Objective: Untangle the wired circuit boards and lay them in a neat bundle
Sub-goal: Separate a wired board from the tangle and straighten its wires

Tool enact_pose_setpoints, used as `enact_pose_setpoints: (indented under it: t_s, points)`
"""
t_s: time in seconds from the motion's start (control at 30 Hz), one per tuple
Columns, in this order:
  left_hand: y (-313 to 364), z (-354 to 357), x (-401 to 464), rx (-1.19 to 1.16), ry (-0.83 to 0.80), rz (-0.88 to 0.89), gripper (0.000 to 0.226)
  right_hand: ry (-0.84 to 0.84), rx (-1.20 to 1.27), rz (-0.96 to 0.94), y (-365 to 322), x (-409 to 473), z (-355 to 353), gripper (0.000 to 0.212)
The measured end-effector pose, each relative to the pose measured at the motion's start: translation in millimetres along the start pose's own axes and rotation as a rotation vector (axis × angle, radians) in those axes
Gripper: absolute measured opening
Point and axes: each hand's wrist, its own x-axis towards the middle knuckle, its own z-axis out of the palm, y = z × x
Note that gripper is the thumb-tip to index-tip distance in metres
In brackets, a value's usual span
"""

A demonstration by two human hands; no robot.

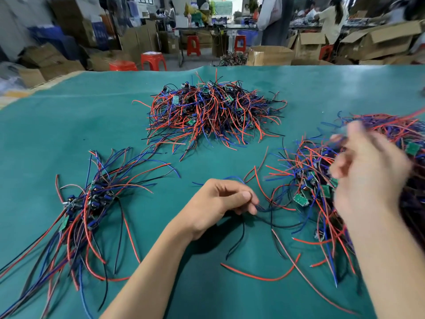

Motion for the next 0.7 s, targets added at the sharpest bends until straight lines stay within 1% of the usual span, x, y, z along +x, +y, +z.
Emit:
enact_pose_setpoints:
  t_s: [0.03,0.07,0.1,0.17,0.23,0.3,0.33,0.37,0.4,0.43,0.47,0.5,0.53,0.6,0.63,0.7]
  points:
    - [-0.1,0.7,0.1,0.001,0.026,-0.001,0.02,0.023,0.026,-0.006,-9.1,3.5,-1.4,0.029]
    - [0.7,1.8,0.2,0.008,0.045,-0.009,0.02,0.008,0.032,-0.012,-16.9,4.0,-0.1,0.028]
    - [1.1,2.5,0.5,0.017,0.058,-0.021,0.021,-0.048,0.019,-0.013,-22.6,-0.1,5.4,0.027]
    - [0.9,4.4,2.0,0.024,0.096,-0.037,0.022,-0.244,-0.064,0.032,-27.4,-21.3,28.3,0.026]
    - [2.3,7.2,2.1,0.015,0.146,-0.048,0.024,-0.478,-0.132,0.152,-24.0,-50.5,62.9,0.023]
    - [1.2,6.5,1.1,0.032,0.177,-0.048,0.038,-0.685,-0.167,0.263,-18.8,-77.5,103.9,0.02]
    - [1.9,5.6,-0.3,0.044,0.191,-0.053,0.046,-0.79,-0.213,0.288,-16.4,-87.5,124.9,0.022]
    - [1.0,4.7,-2.0,0.052,0.216,-0.068,0.051,-0.901,-0.288,0.286,-13.8,-93.8,145.3,0.029]
    - [-1.3,3.4,-3.4,0.063,0.238,-0.076,0.05,-1.009,-0.383,0.262,-10.6,-96.7,164.1,0.039]
    - [0.2,3.0,-4.7,0.073,0.247,-0.07,0.043,-1.095,-0.486,0.219,-7.6,-96.7,180.1,0.046]
    - [1.7,3.6,-3.2,0.07,0.233,-0.056,0.032,-1.146,-0.59,0.162,-2.8,-93.2,193.1,0.048]
    - [2.9,4.8,-1.2,0.054,0.225,-0.035,0.021,-1.161,-0.696,0.091,3.8,-86.9,202.7,0.047]
    - [4.6,6.6,-0.2,0.031,0.227,-0.025,0.017,-1.145,-0.814,0.011,13.1,-78.5,208.9,0.042]
    - [7.2,8.9,0.7,-0.011,0.233,-0.029,0.023,-1.071,-1.071,-0.115,36.8,-60.7,209.9,0.028]
    - [6.4,9.3,1.6,-0.021,0.229,-0.034,0.026,-1.046,-1.187,-0.123,49.2,-53.1,206.7,0.023]
    - [5.0,8.4,2.1,-0.034,0.205,-0.043,0.028,-1.063,-1.303,-0.021,72.2,-44.9,198.4,0.028]
